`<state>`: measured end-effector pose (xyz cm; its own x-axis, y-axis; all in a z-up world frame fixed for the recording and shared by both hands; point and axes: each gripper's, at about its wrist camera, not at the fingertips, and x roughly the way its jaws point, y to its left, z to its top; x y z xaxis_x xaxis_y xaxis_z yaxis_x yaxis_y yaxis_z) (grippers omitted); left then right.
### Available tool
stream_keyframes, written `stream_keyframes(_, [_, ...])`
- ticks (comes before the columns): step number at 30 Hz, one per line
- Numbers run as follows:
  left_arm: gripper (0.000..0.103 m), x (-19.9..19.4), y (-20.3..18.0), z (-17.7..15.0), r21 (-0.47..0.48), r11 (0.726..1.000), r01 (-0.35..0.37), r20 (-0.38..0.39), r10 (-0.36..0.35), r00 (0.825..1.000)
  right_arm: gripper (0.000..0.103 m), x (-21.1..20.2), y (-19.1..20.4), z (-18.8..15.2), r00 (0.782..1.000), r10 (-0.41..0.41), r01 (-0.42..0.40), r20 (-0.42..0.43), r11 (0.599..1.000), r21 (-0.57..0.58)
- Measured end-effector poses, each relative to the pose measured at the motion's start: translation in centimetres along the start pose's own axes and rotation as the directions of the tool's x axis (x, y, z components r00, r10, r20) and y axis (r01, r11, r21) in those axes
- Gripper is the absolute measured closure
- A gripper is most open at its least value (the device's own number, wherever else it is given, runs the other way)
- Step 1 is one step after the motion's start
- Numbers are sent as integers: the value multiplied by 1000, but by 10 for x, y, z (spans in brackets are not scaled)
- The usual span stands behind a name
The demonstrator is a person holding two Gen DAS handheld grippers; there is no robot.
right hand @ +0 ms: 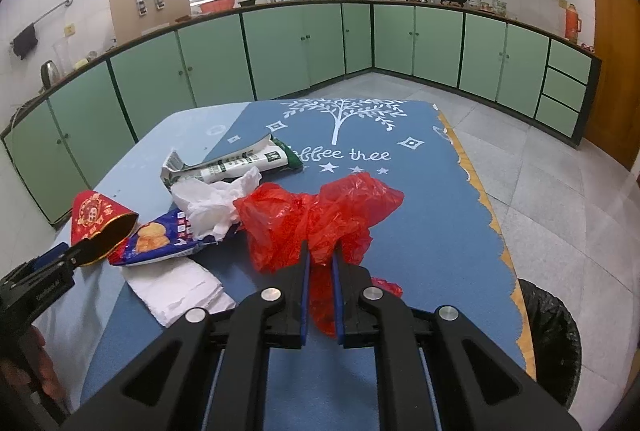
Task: Collect trash
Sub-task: 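Grasp the red gold-rimmed cup with the left tool while the right tool holds the red bag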
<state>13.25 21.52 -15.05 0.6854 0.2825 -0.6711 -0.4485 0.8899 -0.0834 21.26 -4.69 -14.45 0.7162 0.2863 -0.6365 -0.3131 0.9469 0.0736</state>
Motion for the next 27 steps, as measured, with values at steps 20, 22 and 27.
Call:
stream_keyframes(20, [90, 8, 21, 10, -37, 999, 31, -12, -31, 999, 63, 0, -1, -2, 1000, 8, -8, -2, 1000, 7])
stream_keyframes(22, [93, 5, 19, 12, -27, 999, 38, 4, -38, 999, 49, 1, -2, -2, 1000, 10, -10, -2, 1000, 11])
stream_keyframes(27, [96, 1, 18, 12, -21, 999, 47, 21, -46, 999, 46, 13, -1, 1, 1000, -8, 9, -26, 1000, 10])
